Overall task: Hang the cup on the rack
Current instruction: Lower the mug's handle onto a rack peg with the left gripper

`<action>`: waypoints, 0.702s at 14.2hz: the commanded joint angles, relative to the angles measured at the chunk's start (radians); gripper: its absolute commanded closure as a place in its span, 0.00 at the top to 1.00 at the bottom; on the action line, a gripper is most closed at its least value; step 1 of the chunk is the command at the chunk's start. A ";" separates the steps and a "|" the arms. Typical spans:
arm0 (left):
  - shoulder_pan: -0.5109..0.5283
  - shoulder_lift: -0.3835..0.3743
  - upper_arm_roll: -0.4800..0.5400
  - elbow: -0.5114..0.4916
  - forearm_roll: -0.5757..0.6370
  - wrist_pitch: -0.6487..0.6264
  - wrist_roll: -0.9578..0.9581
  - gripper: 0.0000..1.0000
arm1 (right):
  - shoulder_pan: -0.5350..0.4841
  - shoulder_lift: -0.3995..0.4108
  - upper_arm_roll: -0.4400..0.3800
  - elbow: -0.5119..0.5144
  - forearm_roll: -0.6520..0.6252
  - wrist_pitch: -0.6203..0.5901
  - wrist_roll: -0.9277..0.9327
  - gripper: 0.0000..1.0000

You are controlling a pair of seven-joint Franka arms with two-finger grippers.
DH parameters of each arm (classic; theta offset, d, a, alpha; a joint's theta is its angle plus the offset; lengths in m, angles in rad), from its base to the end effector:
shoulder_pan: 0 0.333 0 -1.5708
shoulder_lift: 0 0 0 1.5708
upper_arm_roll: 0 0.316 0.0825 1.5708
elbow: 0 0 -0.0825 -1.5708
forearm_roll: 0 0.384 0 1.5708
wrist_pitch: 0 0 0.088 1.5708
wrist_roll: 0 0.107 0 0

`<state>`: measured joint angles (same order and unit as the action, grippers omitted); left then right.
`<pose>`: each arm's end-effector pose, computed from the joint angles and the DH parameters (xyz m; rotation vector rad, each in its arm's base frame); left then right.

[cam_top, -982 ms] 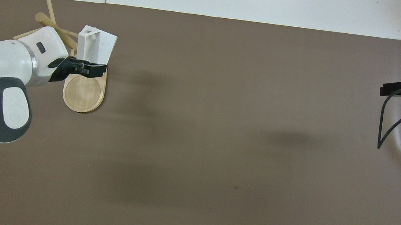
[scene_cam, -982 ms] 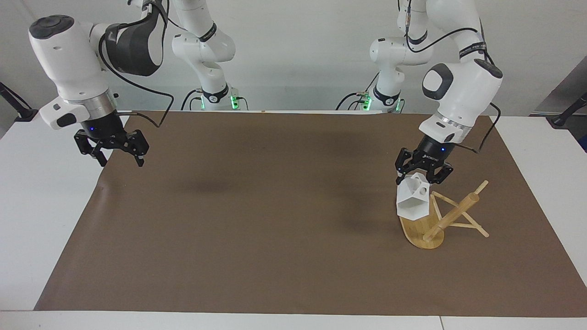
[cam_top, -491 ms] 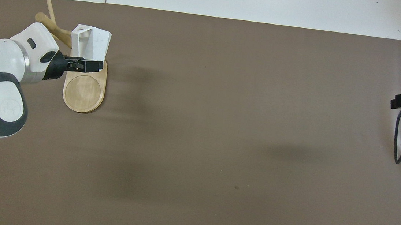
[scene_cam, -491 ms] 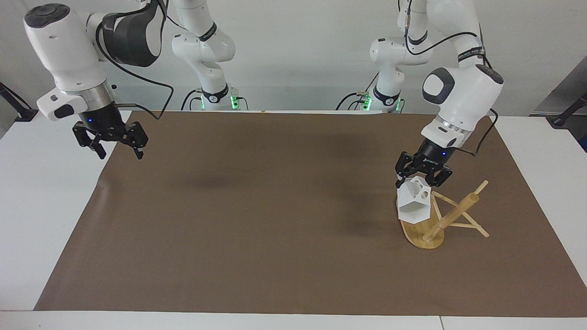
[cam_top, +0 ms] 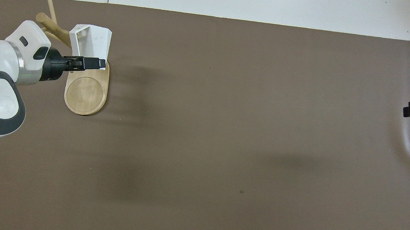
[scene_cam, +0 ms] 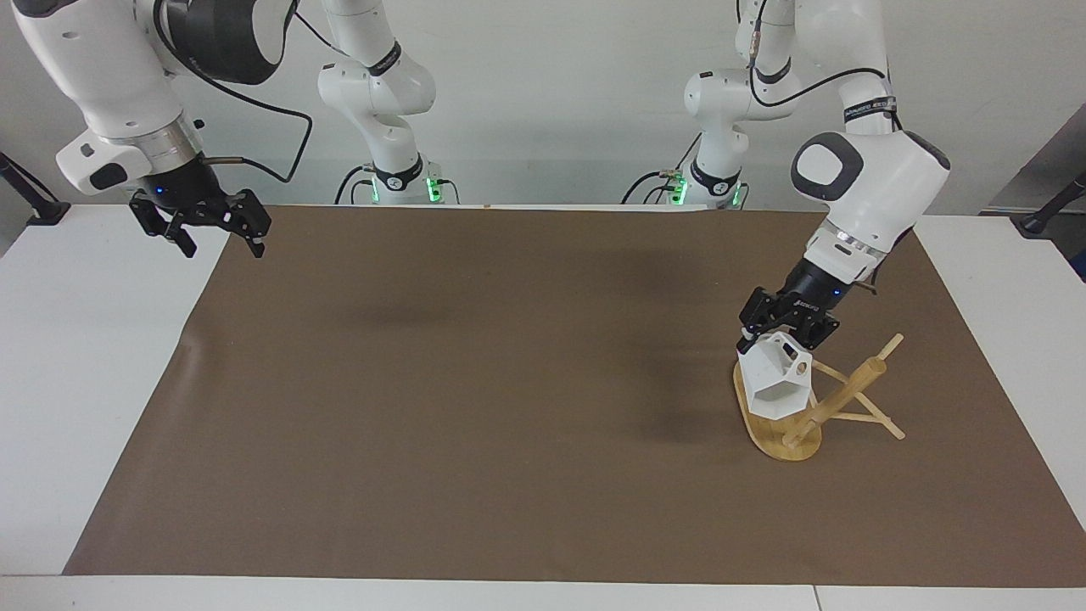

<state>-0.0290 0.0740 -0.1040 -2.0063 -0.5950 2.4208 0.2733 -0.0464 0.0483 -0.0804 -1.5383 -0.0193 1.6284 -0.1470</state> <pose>0.5946 -0.0810 0.4562 2.6535 -0.0242 0.4905 0.5705 -0.0735 0.6180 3.1122 0.0328 0.0598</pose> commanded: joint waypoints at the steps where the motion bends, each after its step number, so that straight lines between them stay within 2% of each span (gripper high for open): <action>1: 0.023 0.010 -0.008 0.014 -0.017 -0.006 -0.009 0.00 | -0.004 -0.011 0.002 0.000 0.002 -0.024 -0.014 1.00; 6: 0.037 0.033 -0.006 0.008 -0.166 -0.006 -0.011 0.00 | -0.004 -0.018 0.001 -0.009 0.002 -0.033 -0.006 1.00; 10: 0.073 0.047 -0.008 0.014 -0.164 -0.026 -0.011 0.00 | -0.003 -0.019 0.002 -0.025 0.002 0.007 -0.003 1.00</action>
<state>0.0256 0.1016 -0.1041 -2.0012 -0.7446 2.4194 0.2693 -0.0460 0.0458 -0.0811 -1.5400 -0.0193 1.6133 -0.1470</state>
